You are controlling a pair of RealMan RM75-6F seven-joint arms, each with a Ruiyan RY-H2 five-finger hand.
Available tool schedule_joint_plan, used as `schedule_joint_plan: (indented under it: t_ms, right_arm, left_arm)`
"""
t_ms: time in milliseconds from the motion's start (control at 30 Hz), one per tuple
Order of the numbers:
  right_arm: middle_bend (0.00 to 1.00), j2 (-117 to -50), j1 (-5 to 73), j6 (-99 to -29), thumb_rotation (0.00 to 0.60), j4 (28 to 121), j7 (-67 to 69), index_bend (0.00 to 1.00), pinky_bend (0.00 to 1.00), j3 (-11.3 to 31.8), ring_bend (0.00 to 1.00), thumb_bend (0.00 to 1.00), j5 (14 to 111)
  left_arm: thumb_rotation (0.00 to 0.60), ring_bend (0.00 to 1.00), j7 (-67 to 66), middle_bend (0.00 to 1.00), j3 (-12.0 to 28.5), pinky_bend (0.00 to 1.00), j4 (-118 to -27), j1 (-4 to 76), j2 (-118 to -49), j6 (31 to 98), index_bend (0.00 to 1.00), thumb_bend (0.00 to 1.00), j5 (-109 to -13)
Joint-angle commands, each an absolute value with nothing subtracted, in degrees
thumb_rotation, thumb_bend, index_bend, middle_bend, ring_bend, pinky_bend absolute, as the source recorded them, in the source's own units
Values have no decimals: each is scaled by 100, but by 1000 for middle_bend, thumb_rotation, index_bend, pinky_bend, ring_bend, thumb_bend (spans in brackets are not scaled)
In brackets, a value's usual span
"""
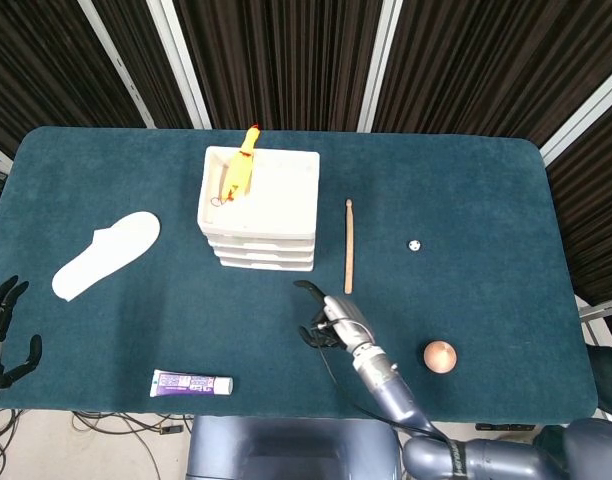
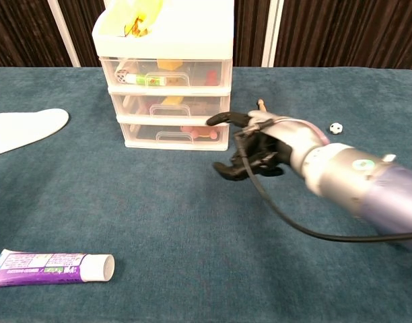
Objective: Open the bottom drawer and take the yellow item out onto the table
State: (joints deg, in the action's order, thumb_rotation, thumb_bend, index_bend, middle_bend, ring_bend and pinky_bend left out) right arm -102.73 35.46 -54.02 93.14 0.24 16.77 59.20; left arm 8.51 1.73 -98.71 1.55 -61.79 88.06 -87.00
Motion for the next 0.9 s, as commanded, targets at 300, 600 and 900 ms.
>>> schedule_joint_plan:
  t_ms: [300,600,900]
  right_arm:
    - [1000,-11329,4129,-5443,600,8229,-111,110,1000,2110,1000,540,5485]
    - [1000,-11691,4503,-4921,600,7642,322,76,1000,2597,1000,551,5096]
    - [1000,-11920,4717,-4734,600,7233,593,76,1000,2698,1000,556,5124]
  left_arm:
    - [600,0,902,0,169,0,-9883,167,-6156,8772,21,514,-8695]
    - [600,0,963,0,214,0,-9931,207,-6119,8650,21,514,-8536]
    - [600,0,993,0,227,0,-9950,223,-6099,8599,20,514,-8482]
